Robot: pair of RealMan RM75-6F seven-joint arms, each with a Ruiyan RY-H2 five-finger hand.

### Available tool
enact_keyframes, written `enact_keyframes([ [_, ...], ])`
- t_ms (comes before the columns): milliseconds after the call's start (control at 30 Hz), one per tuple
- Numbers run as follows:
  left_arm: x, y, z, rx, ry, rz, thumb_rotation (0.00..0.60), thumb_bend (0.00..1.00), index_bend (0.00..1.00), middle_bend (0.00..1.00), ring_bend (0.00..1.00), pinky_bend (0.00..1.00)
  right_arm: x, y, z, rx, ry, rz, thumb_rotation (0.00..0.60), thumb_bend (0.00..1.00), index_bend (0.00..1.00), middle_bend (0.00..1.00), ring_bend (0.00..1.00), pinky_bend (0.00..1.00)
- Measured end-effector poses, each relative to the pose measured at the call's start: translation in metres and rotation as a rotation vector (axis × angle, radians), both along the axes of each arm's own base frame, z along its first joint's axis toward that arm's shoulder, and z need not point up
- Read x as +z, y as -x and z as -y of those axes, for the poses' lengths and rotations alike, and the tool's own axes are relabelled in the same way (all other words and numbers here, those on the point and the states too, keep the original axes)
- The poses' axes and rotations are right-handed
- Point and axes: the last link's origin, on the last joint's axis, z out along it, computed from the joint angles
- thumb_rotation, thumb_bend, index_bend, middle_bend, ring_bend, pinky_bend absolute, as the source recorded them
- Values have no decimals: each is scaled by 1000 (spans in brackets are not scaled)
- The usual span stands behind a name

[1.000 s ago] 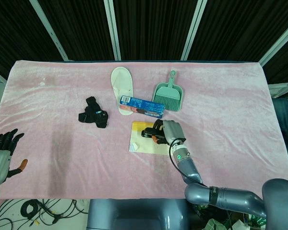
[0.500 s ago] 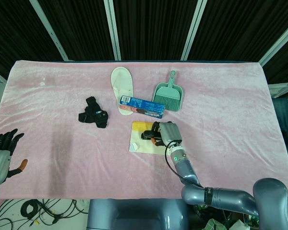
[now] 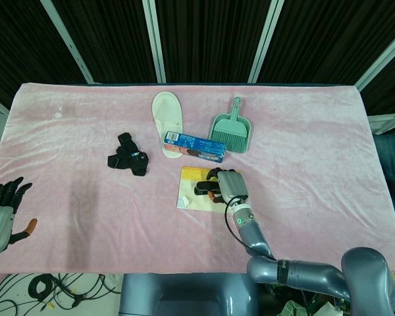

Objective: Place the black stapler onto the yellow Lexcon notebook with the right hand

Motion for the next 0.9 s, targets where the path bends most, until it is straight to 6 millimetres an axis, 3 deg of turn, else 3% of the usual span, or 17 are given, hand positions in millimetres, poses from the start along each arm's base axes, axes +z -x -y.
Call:
enact_keyframes([
  [133, 0, 0, 0, 1, 1, -3, 600, 325, 118, 14, 0, 2, 3, 1, -3, 3, -7, -6, 600, 200, 226, 106, 185, 168],
  [433, 0, 0, 0, 1, -2, -4, 600, 325, 117, 14, 0, 2, 20, 3, -12, 11, -39, -20, 600, 195, 162, 43, 135, 139],
  [633, 0, -1, 1, -8, -4, -8, 600, 324, 118, 14, 0, 2, 60, 17, -19, 28, -6, -58, 600, 184, 157, 43, 135, 138],
  [767, -1, -1, 1, -13, -6, -10, 600, 325, 117, 14, 0, 2, 101, 39, -25, 39, 75, -112, 600, 183, 156, 43, 136, 138],
  [900, -1, -2, 2, -17, -12, -8, 600, 325, 117, 14, 0, 2, 131, 60, -37, 64, 145, -132, 600, 185, 156, 43, 135, 138],
])
